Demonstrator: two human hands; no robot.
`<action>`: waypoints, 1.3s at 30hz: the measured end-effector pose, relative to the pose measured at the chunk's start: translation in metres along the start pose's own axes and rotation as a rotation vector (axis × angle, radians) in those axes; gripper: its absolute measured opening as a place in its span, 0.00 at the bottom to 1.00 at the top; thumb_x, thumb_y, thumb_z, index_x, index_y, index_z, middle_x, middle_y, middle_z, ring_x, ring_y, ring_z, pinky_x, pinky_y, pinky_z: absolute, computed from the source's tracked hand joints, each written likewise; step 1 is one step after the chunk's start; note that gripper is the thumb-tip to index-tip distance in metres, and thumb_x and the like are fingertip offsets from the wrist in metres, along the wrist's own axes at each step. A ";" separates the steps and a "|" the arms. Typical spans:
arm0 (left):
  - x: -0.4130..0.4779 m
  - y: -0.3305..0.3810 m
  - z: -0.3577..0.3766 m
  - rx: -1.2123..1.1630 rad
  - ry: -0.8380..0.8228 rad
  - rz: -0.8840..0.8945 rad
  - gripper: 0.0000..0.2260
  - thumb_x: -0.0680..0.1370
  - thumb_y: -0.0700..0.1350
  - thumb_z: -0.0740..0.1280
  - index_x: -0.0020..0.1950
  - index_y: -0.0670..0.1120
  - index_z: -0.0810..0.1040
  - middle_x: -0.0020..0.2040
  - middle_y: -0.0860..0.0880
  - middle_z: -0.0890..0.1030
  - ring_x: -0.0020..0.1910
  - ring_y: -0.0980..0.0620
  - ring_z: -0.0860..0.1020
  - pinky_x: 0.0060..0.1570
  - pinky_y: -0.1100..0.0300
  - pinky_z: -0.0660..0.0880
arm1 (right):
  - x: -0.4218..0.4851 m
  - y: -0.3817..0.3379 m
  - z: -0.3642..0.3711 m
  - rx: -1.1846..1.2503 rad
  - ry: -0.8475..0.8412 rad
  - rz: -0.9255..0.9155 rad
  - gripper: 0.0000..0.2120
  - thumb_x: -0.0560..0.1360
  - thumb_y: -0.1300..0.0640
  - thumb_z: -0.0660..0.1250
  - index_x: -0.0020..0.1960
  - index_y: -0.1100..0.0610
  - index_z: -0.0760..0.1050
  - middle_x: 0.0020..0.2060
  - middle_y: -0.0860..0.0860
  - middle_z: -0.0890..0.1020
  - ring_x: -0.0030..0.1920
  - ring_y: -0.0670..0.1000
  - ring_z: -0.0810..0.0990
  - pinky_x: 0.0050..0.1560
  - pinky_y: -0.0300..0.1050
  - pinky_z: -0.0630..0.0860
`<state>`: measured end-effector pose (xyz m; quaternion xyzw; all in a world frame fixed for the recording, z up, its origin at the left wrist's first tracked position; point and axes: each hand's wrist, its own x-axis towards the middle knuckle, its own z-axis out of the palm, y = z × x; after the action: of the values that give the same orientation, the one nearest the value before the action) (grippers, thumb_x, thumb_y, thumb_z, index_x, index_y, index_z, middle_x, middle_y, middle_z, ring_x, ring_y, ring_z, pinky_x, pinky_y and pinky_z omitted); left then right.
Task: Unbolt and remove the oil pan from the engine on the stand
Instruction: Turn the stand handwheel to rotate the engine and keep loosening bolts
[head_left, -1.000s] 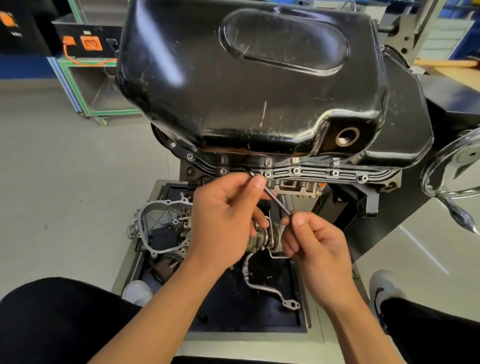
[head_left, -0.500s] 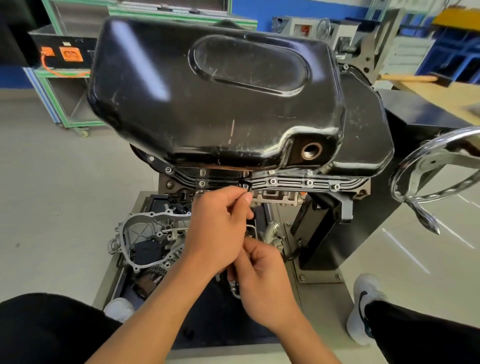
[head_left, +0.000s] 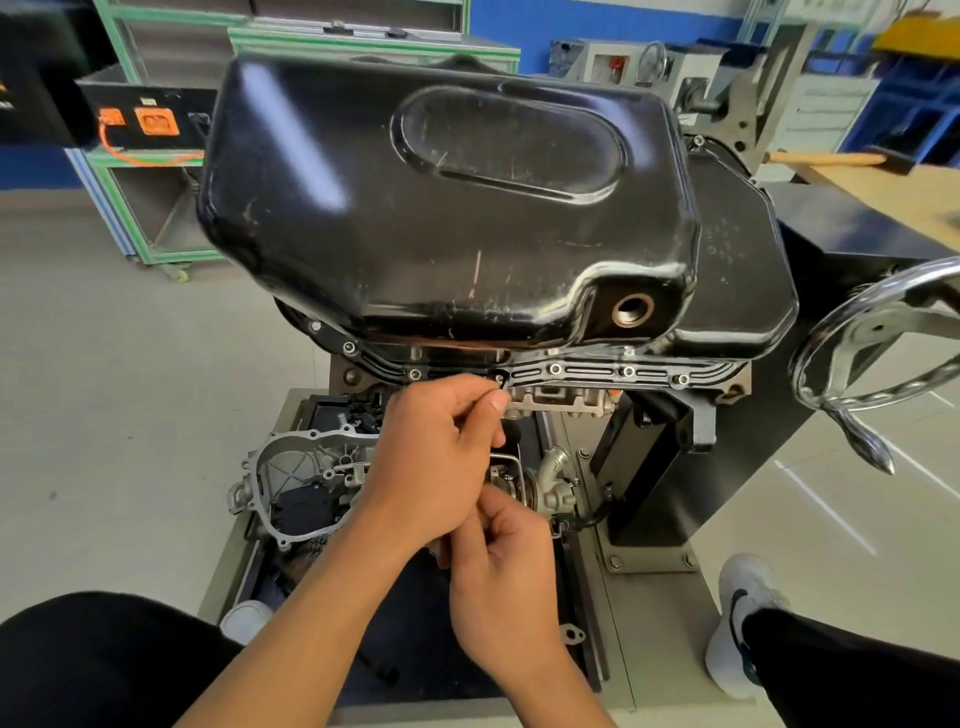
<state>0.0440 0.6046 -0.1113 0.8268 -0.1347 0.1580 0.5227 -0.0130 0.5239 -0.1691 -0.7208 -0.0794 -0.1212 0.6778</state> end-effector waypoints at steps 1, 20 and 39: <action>0.000 0.000 -0.001 0.008 -0.007 0.001 0.15 0.81 0.42 0.66 0.33 0.49 0.78 0.27 0.58 0.78 0.24 0.63 0.72 0.30 0.73 0.67 | -0.001 0.001 0.001 -0.001 0.008 0.003 0.20 0.81 0.59 0.62 0.33 0.45 0.75 0.26 0.41 0.77 0.27 0.42 0.72 0.30 0.29 0.65; 0.009 -0.001 -0.019 0.116 -0.147 0.050 0.13 0.81 0.44 0.64 0.38 0.54 0.80 0.34 0.56 0.82 0.31 0.59 0.78 0.39 0.64 0.76 | 0.004 0.007 0.032 0.066 0.109 0.043 0.18 0.78 0.57 0.61 0.32 0.63 0.70 0.26 0.58 0.73 0.29 0.50 0.66 0.29 0.49 0.62; 0.003 0.005 0.009 0.211 -0.008 0.005 0.18 0.83 0.48 0.60 0.34 0.49 0.76 0.25 0.56 0.76 0.27 0.59 0.75 0.32 0.64 0.70 | 0.000 0.017 -0.033 -0.094 -0.033 0.026 0.21 0.83 0.57 0.63 0.31 0.51 0.73 0.24 0.43 0.73 0.25 0.42 0.68 0.29 0.32 0.64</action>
<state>0.0459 0.5946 -0.1099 0.8776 -0.1216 0.1692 0.4318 -0.0103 0.4896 -0.1831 -0.7546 -0.0756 -0.1041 0.6435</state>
